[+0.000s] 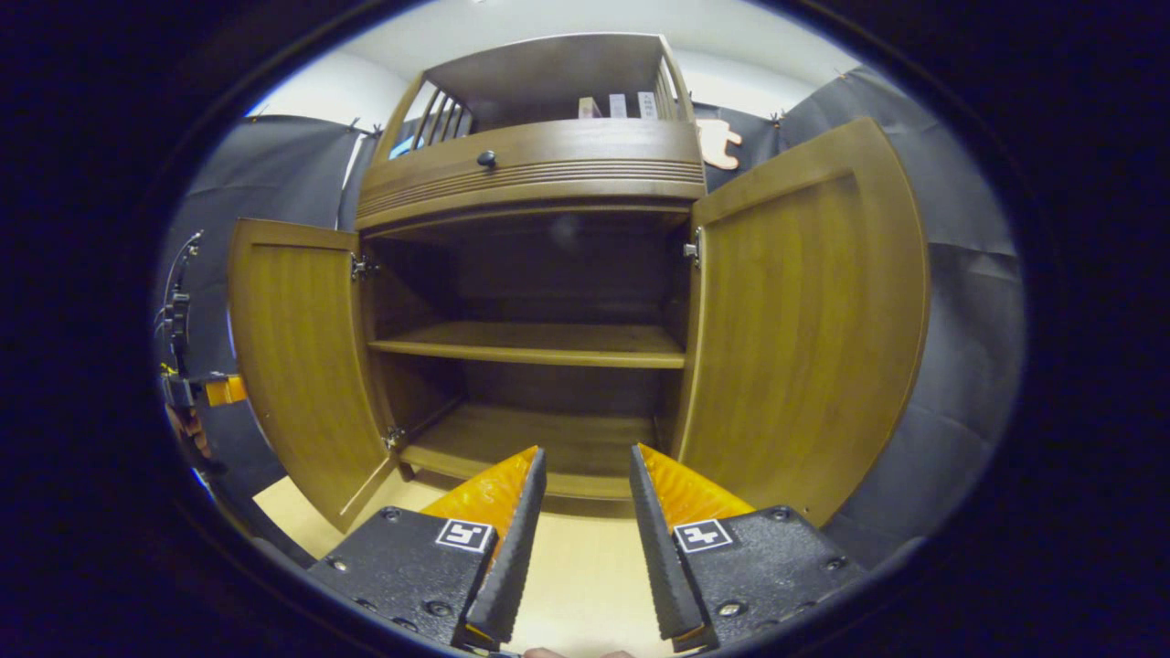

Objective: Open the right door of the double-door shoe cabinet with the right hand, and open the left door with the left hand.

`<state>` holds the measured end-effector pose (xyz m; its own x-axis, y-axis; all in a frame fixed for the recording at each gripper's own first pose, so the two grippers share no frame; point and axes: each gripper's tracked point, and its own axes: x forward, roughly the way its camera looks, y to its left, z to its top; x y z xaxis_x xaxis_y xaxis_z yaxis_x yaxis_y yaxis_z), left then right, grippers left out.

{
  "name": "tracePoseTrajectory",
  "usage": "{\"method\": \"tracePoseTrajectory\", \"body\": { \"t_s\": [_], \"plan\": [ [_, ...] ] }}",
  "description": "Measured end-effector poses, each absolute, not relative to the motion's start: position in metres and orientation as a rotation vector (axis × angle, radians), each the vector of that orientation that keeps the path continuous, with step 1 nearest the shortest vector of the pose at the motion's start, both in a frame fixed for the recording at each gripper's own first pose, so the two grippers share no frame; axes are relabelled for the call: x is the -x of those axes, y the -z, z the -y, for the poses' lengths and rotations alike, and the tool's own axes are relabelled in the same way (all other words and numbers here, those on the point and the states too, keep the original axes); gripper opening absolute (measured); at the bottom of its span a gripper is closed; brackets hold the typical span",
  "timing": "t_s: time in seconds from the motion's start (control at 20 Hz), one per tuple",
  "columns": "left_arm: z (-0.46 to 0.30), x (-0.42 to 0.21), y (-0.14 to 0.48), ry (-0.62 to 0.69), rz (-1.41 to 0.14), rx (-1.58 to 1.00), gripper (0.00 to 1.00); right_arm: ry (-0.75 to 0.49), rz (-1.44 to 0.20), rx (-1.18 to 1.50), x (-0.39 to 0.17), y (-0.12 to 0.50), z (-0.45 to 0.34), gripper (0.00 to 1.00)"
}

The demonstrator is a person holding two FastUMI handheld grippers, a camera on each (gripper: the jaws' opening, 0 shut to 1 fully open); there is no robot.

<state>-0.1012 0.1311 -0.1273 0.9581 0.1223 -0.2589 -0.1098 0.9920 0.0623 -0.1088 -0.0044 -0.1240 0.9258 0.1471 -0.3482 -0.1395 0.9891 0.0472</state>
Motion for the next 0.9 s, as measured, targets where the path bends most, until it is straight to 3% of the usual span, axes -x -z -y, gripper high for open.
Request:
{"method": "tracePoseTrajectory", "body": {
  "t_s": [0.85, 0.9],
  "plan": [
    [-0.174, 0.141, 0.09, -0.274, -0.186, -0.067, 0.12, -0.21, -0.314, 0.017, 0.09, 0.093, -0.012, 0.59],
    [-0.166, 0.143, 0.086, -0.266, -0.173, -0.069, 0.12, -0.214, -0.316, 0.021, 0.089, 0.091, -0.013, 0.67]
  ]
}}
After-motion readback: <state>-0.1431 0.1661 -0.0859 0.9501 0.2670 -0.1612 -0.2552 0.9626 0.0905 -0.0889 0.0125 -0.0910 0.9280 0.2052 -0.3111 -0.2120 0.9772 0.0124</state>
